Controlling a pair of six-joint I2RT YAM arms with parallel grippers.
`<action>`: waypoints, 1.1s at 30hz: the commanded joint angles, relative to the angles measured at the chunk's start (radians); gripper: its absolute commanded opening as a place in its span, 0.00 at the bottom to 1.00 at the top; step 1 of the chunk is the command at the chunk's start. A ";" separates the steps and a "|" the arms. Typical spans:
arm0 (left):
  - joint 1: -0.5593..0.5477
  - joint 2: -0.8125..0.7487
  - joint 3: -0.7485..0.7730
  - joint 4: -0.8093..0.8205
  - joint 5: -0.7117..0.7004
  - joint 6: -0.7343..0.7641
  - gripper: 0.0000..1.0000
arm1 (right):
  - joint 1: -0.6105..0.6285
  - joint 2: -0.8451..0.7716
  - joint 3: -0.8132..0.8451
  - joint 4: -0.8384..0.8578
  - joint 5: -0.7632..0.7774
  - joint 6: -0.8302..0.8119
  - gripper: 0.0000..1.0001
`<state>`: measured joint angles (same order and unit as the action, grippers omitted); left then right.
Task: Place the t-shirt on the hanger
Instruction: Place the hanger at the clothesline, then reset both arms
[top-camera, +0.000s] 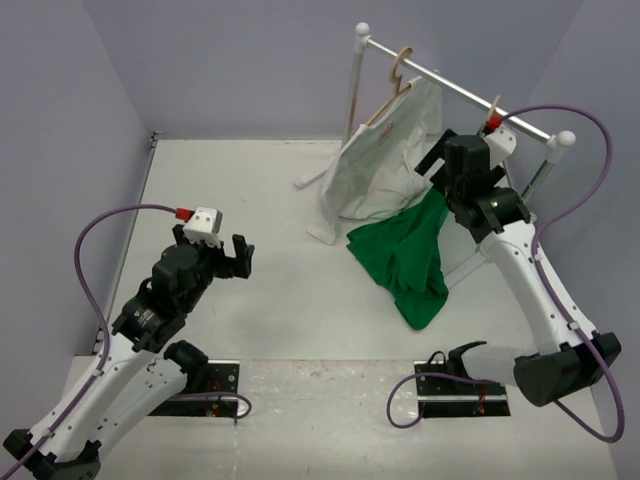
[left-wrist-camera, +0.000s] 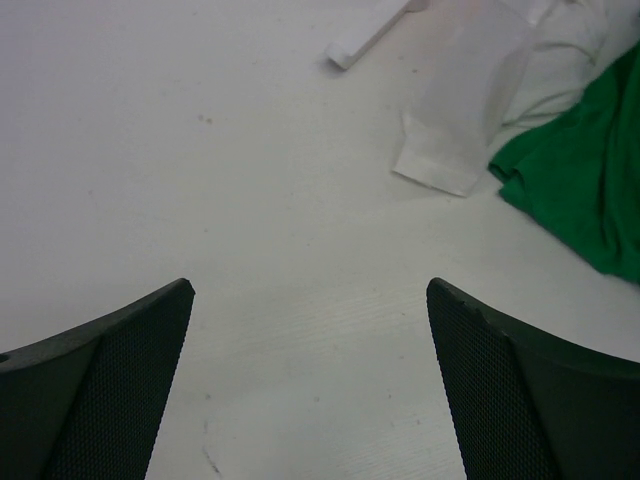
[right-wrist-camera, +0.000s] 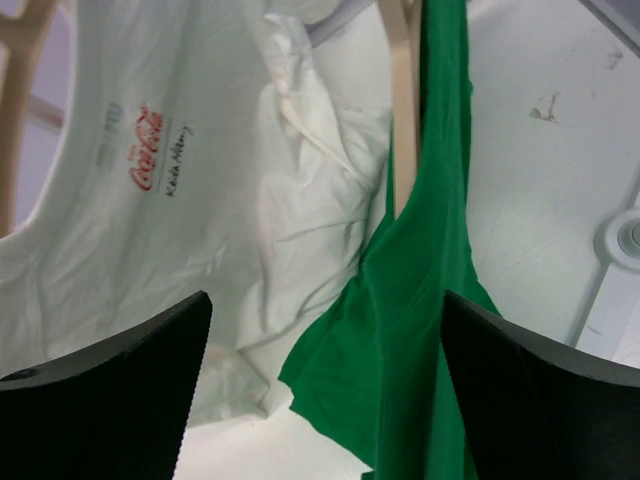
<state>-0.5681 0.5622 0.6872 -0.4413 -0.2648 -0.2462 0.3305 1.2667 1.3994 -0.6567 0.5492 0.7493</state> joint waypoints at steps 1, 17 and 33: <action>0.087 0.038 0.015 0.010 -0.177 -0.093 1.00 | 0.005 -0.187 -0.012 0.041 -0.021 -0.062 0.98; 0.177 -0.124 0.078 -0.099 -0.380 -0.128 1.00 | 0.005 -0.932 -0.313 -0.269 -0.150 -0.450 0.99; 0.177 -0.193 -0.008 -0.056 -0.246 -0.095 1.00 | 0.021 -1.179 -0.370 -0.284 -0.264 -0.501 0.99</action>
<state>-0.3992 0.3638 0.6886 -0.5365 -0.5373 -0.3629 0.3485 0.0976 1.0176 -0.9405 0.3157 0.2919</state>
